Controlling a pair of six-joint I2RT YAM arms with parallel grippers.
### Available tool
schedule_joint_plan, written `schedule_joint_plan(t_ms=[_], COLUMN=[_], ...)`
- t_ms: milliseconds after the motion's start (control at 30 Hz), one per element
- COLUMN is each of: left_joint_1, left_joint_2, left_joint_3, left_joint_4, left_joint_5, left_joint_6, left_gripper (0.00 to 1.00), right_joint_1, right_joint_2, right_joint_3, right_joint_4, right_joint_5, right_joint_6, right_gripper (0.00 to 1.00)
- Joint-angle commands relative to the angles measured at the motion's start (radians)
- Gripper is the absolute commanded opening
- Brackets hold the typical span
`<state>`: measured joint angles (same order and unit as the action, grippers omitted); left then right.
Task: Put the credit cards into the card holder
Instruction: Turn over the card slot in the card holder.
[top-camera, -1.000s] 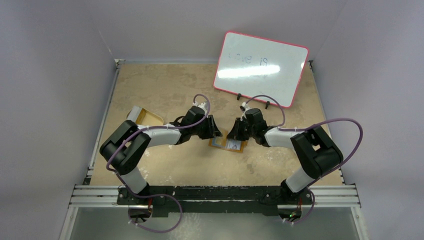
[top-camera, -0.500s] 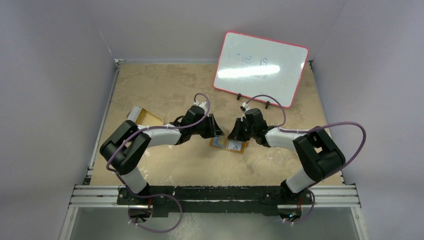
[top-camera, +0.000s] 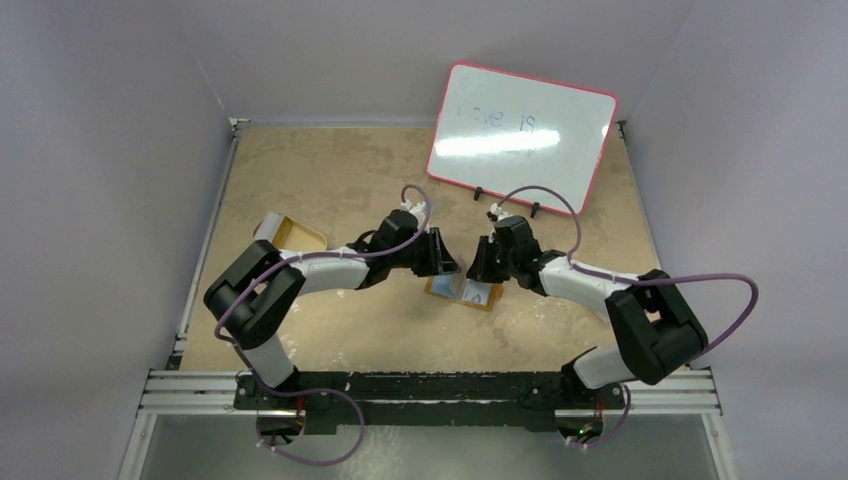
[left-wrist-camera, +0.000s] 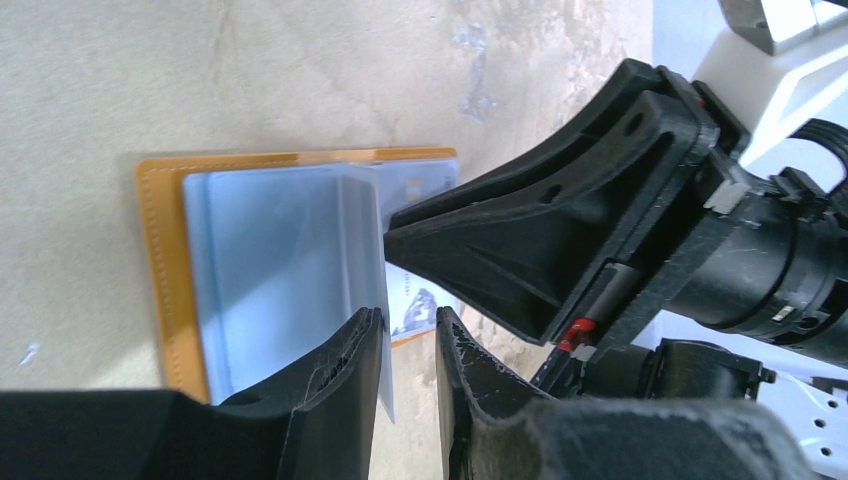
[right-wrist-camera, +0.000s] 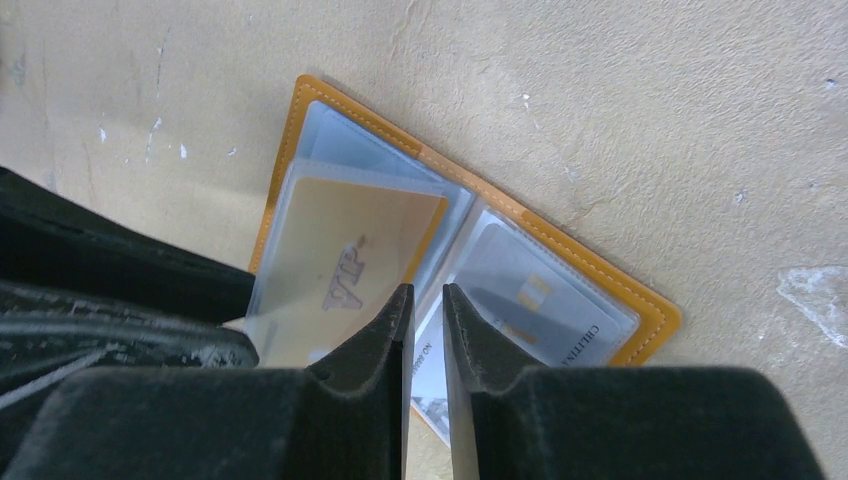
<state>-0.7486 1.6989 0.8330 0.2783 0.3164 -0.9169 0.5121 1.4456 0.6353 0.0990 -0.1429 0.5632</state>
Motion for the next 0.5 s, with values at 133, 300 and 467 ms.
schedule_joint_plan(t_ms=[133,300,467], left_joint_1=[-0.035,-0.062,-0.083], left_joint_2=[0.025,0.052,0.064], left_joint_3=[0.059,0.082,0.101], left_joint_4=[0.063,0.085,0.086], left_joint_5=[0.036,0.041,0.030], left_joint_6=[-0.008,-0.015,-0.016], left_gripper=[0.26,0.26,0.26], right_joint_1=[-0.004,-0.026,-0.027], right_joint_2=[-0.067,-0.147,-0.206], right_joint_3=[0.059,0.086,0.106], right_joint_4=[-0.119,-0.199,-0.240], right_joint_5=[0.181,0.282,0.311], right_joint_6=[0.012,0.013,0.022], right_gripper=[0.21,0.23,0.25])
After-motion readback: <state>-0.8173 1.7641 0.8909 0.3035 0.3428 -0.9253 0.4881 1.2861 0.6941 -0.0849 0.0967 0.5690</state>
